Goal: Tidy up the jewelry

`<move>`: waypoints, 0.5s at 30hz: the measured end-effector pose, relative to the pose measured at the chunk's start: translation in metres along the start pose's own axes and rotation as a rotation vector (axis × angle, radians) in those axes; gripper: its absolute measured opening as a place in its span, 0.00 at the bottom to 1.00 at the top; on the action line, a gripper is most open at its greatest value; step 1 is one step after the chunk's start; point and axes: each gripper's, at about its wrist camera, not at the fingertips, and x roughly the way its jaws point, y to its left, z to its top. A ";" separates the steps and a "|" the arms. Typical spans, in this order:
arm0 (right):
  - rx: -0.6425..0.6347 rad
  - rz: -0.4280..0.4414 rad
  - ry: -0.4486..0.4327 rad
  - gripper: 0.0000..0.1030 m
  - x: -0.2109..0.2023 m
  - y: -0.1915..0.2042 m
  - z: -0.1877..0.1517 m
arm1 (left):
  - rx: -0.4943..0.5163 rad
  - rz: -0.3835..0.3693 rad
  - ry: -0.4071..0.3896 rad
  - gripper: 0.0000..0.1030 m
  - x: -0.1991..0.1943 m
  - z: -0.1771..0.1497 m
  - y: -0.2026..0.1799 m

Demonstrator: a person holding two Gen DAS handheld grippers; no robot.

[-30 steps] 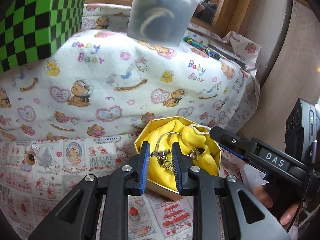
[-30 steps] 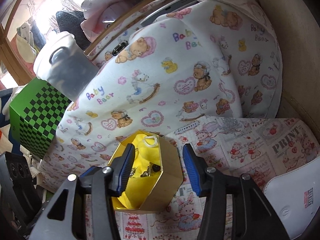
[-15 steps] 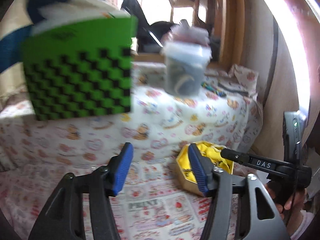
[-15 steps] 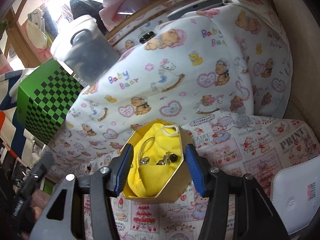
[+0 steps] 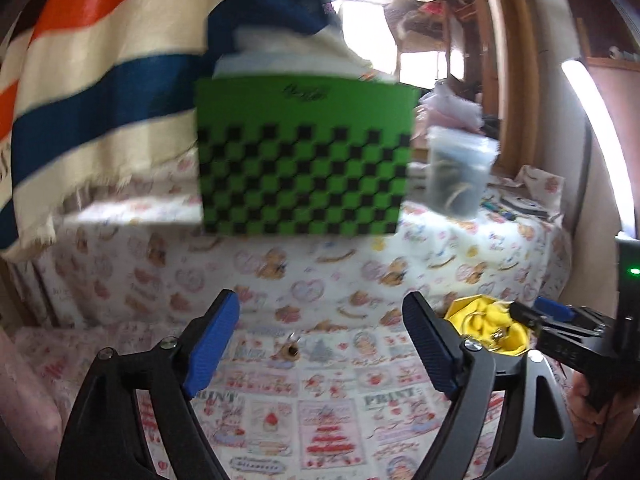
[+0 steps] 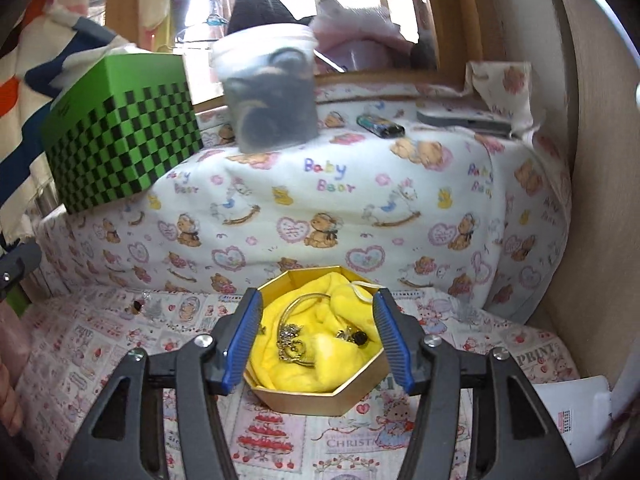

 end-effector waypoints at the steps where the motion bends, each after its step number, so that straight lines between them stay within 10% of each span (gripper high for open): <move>1: -0.008 0.003 -0.008 0.60 -0.002 0.003 -0.001 | -0.016 0.003 0.006 0.80 0.003 -0.003 0.005; 15: -0.124 -0.062 -0.064 0.73 -0.007 0.027 -0.010 | -0.137 0.094 0.118 0.80 0.026 -0.017 0.054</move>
